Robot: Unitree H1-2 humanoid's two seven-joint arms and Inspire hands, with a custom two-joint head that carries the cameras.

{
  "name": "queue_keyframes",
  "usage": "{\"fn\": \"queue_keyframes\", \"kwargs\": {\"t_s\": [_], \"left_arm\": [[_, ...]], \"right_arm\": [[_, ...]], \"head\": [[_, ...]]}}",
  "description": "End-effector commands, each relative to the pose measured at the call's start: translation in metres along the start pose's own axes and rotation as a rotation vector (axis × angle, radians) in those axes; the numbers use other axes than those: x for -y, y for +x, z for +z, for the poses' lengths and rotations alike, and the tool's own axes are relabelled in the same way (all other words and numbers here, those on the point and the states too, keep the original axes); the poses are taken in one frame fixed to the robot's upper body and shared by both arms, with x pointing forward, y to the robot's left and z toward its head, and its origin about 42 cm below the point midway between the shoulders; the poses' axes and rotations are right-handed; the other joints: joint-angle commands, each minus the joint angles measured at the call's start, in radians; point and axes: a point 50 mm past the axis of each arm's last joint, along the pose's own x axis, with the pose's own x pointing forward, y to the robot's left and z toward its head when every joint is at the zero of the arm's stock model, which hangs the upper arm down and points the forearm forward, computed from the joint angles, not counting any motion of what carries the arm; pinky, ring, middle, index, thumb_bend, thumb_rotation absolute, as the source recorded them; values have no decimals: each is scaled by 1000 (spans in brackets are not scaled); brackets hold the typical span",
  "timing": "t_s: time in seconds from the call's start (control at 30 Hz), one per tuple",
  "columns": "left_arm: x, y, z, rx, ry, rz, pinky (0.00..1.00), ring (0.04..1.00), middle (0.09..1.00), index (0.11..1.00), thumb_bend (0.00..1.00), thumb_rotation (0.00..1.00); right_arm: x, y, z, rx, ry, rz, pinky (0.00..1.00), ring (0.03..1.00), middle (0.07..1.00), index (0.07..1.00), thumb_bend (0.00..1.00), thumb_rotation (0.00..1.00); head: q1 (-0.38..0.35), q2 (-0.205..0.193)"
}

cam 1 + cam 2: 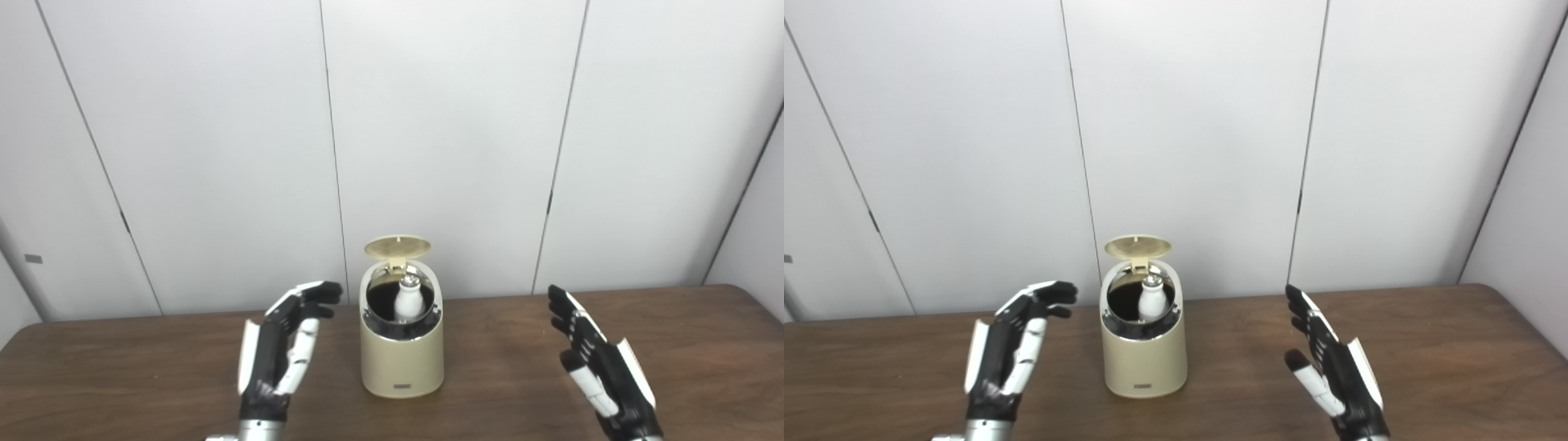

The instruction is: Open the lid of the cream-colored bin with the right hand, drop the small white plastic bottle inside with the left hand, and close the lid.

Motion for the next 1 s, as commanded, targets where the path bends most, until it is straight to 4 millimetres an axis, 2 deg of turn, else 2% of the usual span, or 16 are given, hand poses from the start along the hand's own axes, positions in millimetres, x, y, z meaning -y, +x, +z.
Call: {"fn": "queue_keyframes", "kwargs": {"t_s": [0.0, 0.17, 0.27, 0.33, 0.47, 0.6, 0.67, 0.8, 0.97], "left_arm": [[-1, 10, 18, 83, -30, 8, 601, 668, 681, 686, 351, 789], [-16, 1, 21, 82, -23, 49, 594, 665, 677, 676, 323, 765], [-23, -3, 18, 64, -17, 73, 589, 660, 671, 671, 307, 751], [-27, -6, 15, 52, -11, 83, 582, 657, 667, 669, 316, 747], [-34, -12, 6, 11, 8, 76, 584, 669, 677, 676, 329, 712], [-36, -16, -5, -32, 22, 75, 591, 676, 686, 679, 358, 680], [-36, -16, -11, -51, 37, 76, 583, 674, 689, 680, 357, 720], [-35, -16, -19, -78, 55, 60, 585, 681, 704, 699, 342, 726], [-32, -15, -22, -85, 56, 50, 600, 697, 717, 713, 370, 727]], "right_arm": [[7, 25, 24, 122, -23, 8, 899, 931, 933, 914, 776, 882], [9, 49, 40, 186, -41, 50, 907, 938, 928, 894, 789, 840], [9, 61, 60, 239, -157, 71, 869, 923, 925, 900, 805, 871], [8, 69, 72, 268, -236, 77, 792, 880, 887, 875, 835, 899], [6, 89, 99, 298, -378, 145, 793, 885, 888, 881, 873, 903], [6, 107, 120, 304, -507, 219, 817, 909, 918, 915, 890, 929], [4, 115, 130, 301, -554, 250, 816, 912, 923, 909, 938, 935], [0, 132, 142, 315, -643, 313, 768, 906, 931, 913, 949, 939], [-13, 158, 155, 324, -746, 402, 814, 936, 938, 924, 973, 931]], "head": [[1, -1], [6, -5], [6, -7], [5, -8], [9, -11], [14, -15], [16, -15], [14, -14], [19, -10]]}}
